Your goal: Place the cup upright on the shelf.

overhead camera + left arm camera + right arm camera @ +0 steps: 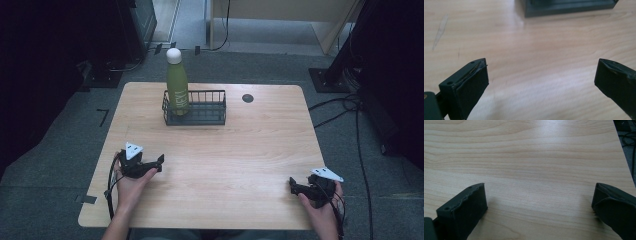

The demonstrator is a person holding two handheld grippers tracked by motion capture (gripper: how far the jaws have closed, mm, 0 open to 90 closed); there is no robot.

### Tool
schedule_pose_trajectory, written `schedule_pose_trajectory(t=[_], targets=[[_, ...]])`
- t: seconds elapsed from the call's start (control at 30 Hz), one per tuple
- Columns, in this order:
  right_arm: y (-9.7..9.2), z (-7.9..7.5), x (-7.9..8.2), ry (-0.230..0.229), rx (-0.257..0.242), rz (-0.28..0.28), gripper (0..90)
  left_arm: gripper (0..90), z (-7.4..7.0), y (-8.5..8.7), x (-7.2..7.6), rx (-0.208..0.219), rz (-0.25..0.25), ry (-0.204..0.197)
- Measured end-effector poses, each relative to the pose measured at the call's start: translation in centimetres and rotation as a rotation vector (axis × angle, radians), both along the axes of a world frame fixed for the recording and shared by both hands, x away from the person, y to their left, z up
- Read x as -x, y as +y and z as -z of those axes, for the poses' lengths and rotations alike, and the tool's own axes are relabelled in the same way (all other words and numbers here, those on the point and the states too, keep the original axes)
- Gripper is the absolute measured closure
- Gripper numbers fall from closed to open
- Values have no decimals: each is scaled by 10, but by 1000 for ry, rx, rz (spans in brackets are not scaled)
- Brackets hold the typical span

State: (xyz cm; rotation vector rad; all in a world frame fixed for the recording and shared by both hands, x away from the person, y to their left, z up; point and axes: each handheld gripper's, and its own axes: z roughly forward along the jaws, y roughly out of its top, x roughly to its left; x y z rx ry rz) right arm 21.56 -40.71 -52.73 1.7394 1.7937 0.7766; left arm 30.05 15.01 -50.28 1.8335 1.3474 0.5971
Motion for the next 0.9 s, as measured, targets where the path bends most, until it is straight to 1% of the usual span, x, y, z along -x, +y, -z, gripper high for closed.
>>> schedule_pose_trajectory(t=[0.07,0.13,0.23,0.27,0.43,0.6,0.67,0.77,0.9], targets=[[0,0,0,0,2,-1,0,0,4,4,5,-12,-4,13],[0,0,0,0,2,-1,0,0,7,8,10,-31,-8,17],[0,0,0,0,2,-1,0,0,8,14,16,-20,-16,20],[0,0,0,0,2,-1,0,0,8,16,19,-23,-19,19],[0,0,0,0,2,-1,0,0,9,22,31,-66,-17,30],[0,0,0,0,2,-1,0,0,10,31,41,-97,-35,34],[0,0,0,0,2,-1,0,0,11,35,45,-99,-41,36],[0,0,0,0,2,-1,0,0,11,41,49,-114,-47,42],[0,0,0,0,2,-1,0,0,13,47,54,-147,-56,54]])
